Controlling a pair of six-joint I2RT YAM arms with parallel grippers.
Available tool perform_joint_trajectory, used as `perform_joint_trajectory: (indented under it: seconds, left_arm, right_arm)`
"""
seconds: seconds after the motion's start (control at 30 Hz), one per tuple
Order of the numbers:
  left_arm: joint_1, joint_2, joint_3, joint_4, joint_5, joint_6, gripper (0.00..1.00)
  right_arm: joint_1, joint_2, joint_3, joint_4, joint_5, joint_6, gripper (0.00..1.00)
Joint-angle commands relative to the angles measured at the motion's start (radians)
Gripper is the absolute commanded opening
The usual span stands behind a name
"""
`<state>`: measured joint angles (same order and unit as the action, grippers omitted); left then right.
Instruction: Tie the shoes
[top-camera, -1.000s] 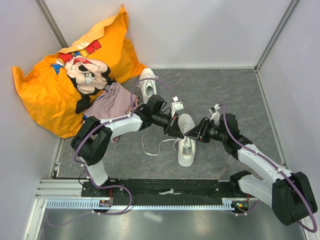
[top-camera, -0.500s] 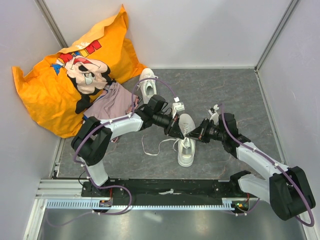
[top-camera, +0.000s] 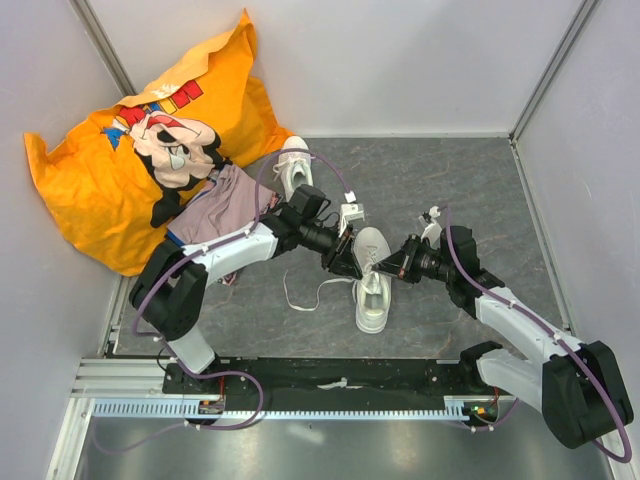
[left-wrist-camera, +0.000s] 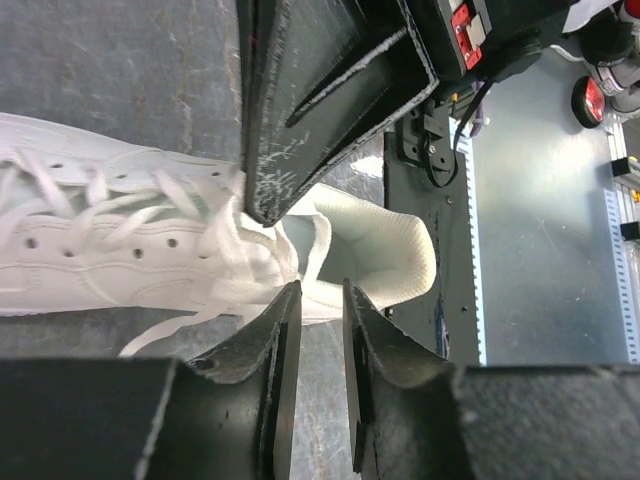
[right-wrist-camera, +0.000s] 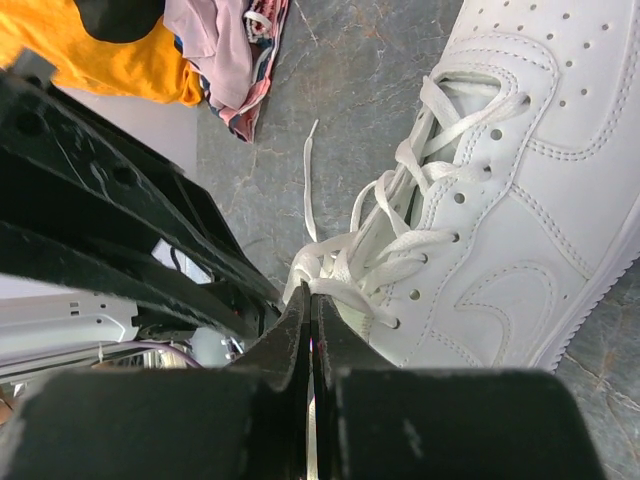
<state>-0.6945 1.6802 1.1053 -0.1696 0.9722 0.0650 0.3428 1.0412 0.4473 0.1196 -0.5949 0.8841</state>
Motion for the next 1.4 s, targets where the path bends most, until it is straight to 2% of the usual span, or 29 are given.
perform_joint_trajectory:
  seconds: [0.0,0.27,0.93,1.37]
  left_arm:
    - [0.044,-0.005,0.094,-0.027,0.036,0.082,0.31]
    - [0.056,0.068,0.194,-0.019,0.068,0.114,0.33]
    - [0.023,0.157,0.183,-0.021,0.091,0.108,0.40]
    - [0.021,0.177,0.188,-0.044,0.126,0.131,0.33]
  right_arm:
    - [-0.002,-0.015,-0.013,0.066,-0.008,-0.031,0.00]
    - [-0.002,-0.010,-0.010,0.089,-0.013,-0.042,0.00]
    - [-0.004,-0.006,0.011,0.081,-0.022,-0.063,0.00]
    - [-0.004,-0.006,0.018,0.074,-0.023,-0.074,0.00]
